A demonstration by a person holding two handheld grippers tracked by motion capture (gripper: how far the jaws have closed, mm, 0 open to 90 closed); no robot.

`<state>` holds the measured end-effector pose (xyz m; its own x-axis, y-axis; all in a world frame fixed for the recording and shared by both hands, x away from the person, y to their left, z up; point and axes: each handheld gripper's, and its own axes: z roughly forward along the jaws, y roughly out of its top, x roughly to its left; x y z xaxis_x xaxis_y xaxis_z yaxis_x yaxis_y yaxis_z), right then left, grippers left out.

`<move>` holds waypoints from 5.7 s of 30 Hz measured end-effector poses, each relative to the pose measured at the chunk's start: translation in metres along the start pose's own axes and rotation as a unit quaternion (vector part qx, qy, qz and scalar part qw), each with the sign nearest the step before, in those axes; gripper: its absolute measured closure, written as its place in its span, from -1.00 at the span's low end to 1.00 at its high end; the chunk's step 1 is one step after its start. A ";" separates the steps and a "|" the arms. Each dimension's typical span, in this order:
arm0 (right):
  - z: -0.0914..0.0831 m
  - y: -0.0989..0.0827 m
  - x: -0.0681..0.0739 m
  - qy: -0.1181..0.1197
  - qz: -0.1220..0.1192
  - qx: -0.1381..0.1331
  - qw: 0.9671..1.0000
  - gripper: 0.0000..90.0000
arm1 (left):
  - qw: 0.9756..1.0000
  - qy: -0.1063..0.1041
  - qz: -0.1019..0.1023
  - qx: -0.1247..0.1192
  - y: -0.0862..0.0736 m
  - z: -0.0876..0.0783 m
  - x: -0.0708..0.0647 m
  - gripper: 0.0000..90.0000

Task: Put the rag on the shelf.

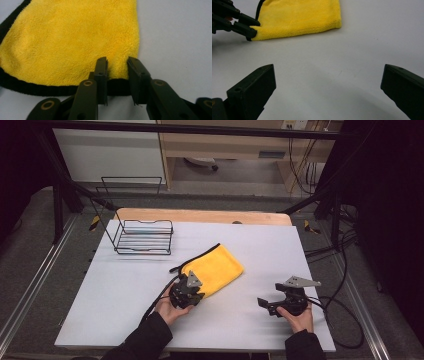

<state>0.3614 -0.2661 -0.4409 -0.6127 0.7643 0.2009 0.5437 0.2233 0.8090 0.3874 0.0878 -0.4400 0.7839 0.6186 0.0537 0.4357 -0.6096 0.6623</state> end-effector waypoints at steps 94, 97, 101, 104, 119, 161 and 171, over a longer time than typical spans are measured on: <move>0.003 0.001 0.003 0.010 0.004 0.004 1.000 -0.99 | 0.988 -0.027 -0.146 0.028 -0.040 -0.060 0.030 0.77; 0.003 0.001 0.004 0.010 0.005 0.006 1.000 -0.99 | 0.988 -0.015 -0.153 0.026 -0.052 -0.070 0.028 0.76; 0.004 0.001 0.005 0.011 0.005 0.008 1.000 -0.99 | 0.987 -0.011 -0.159 0.027 -0.064 -0.078 0.024 0.76; 0.005 0.002 0.006 0.010 0.003 0.007 1.000 -0.99 | 0.987 -0.006 -0.159 0.026 -0.072 -0.083 0.019 0.75; 0.007 0.002 0.006 0.009 0.008 0.009 1.000 -0.99 | 0.990 0.011 -0.138 -0.021 -0.070 -0.099 0.040 -0.07; 0.016 0.008 0.012 0.007 0.006 0.007 1.000 -0.99 | 0.984 -0.015 -0.177 -0.024 -0.021 -0.004 0.103 0.44; 0.032 0.021 0.028 0.006 0.012 0.012 1.000 -0.99 | 0.986 -0.013 -0.165 -0.014 -0.019 -0.004 0.100 0.65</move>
<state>0.3742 -0.2211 -0.4356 -0.6064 0.7624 0.2260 0.5714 0.2202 0.7905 0.4555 0.1629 -0.4440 0.6125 0.7677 -0.1882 0.6573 -0.3625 0.6607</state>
